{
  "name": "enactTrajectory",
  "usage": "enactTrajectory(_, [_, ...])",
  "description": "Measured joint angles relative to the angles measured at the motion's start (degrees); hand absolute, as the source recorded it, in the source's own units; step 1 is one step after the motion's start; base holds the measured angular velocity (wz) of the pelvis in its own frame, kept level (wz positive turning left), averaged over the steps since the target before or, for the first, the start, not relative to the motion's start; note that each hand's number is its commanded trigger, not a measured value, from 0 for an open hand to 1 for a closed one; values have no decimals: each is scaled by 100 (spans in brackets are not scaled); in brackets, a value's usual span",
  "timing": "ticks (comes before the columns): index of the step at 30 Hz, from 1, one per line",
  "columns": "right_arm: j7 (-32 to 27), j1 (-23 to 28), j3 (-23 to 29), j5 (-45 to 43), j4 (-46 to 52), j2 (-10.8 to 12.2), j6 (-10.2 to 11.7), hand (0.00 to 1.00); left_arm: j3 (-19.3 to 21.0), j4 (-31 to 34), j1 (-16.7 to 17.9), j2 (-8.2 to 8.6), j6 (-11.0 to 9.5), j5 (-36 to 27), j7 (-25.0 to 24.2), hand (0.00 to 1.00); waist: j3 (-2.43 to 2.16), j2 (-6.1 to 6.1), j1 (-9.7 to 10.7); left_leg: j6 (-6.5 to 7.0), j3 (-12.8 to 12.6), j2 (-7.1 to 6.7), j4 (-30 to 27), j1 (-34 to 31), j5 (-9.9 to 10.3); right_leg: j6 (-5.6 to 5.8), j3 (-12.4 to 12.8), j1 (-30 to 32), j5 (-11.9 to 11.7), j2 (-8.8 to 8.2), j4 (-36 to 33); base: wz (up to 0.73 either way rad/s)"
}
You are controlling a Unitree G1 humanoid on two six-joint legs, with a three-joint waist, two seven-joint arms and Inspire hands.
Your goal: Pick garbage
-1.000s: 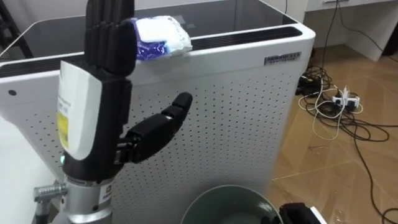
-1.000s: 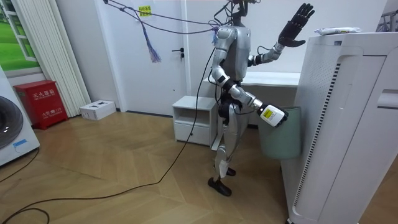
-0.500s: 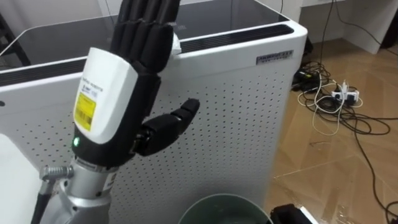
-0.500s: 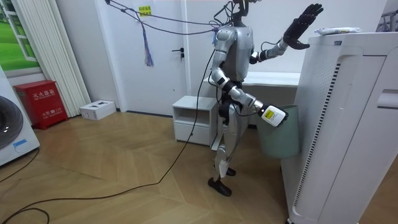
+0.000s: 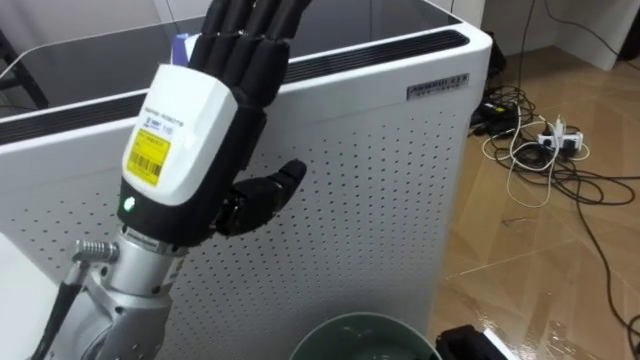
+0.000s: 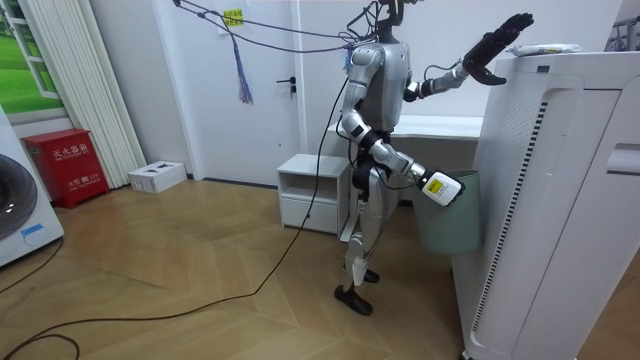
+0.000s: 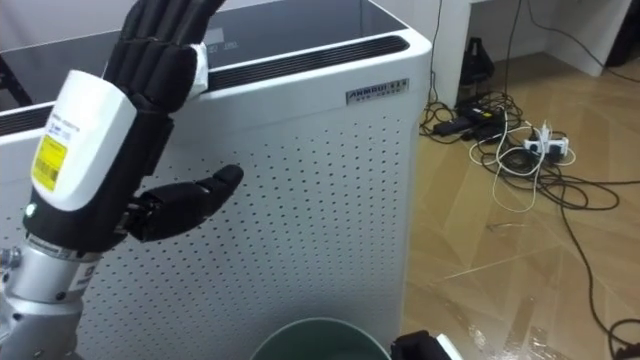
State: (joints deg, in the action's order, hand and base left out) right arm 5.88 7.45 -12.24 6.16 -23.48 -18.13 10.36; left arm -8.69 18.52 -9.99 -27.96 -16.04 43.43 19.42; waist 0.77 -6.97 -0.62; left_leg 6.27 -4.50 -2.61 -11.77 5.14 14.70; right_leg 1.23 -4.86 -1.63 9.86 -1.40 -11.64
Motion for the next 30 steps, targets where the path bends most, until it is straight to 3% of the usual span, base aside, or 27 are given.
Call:
enactTrajectory(5, [-73, 0, 12, 30, 130, -56, -104, 100, 290, -20, -30, -385, 126, -7, -169, 0, -29, -46, -15, 0, -6, -1, -5, -46, 0, 0, 4, 41, 0, 0, 8, 0])
enactTrajectory(9, [-117, 9, 12, 27, 130, -52, -186, 100, 290, -28, -34, -428, 88, 7, -283, 0, -35, -119, -38, 0, -4, -10, 4, 45, 0, 0, 4, -47, 0, -8, 13, 0])
enactTrajectory(14, [-186, 14, 10, 26, 130, -46, -187, 100, 290, -51, -34, -429, 89, 129, -279, 0, -23, -106, -78, -2, -4, -4, 16, 53, -1, 1, 0, -50, 1, -2, 15, 0])
enactTrajectory(15, [-201, 14, 10, 26, 130, -46, -187, 100, 290, -52, -34, -430, 95, 130, -273, 16, -21, -103, -88, -2, -4, -3, 18, 54, -1, 1, 1, -49, 1, -1, 16, 0])
enactTrajectory(16, [-212, 14, 11, 25, 130, -49, -187, 100, 290, -66, -34, -430, 108, 134, -266, 86, -15, -95, -103, -2, -4, 0, 24, 55, -1, 1, 0, -49, 1, 3, 17, 0])
enactTrajectory(17, [-223, 14, 11, 20, 130, -48, -187, 100, 290, -87, -34, -431, 122, 136, -261, 100, -5, -81, -108, -2, -4, 3, 27, 56, -1, 0, -10, -50, 1, 4, 17, 0])
enactTrajectory(22, [-257, 14, 11, -44, 130, -35, -248, 100, 290, -192, -34, -430, 165, 187, -263, 100, 44, -48, -123, -2, -4, 10, 35, 36, -1, -5, -45, -28, -3, 7, -2, 3])
enactTrajectory(26, [-255, 21, 20, -69, 129, -35, -365, 100, 301, -272, -32, -429, 163, 218, -369, 100, 38, -56, -124, -2, -6, 9, 14, 36, -1, -5, -43, -29, -3, 4, -22, 0])
enactTrajectory(30, [-202, 22, 29, -99, 129, -39, -427, 100, 437, -281, -69, -423, 181, 221, -391, 100, -1, -109, -108, -2, -9, 8, 11, 48, -2, -5, -31, -30, -3, 2, -54, -2])
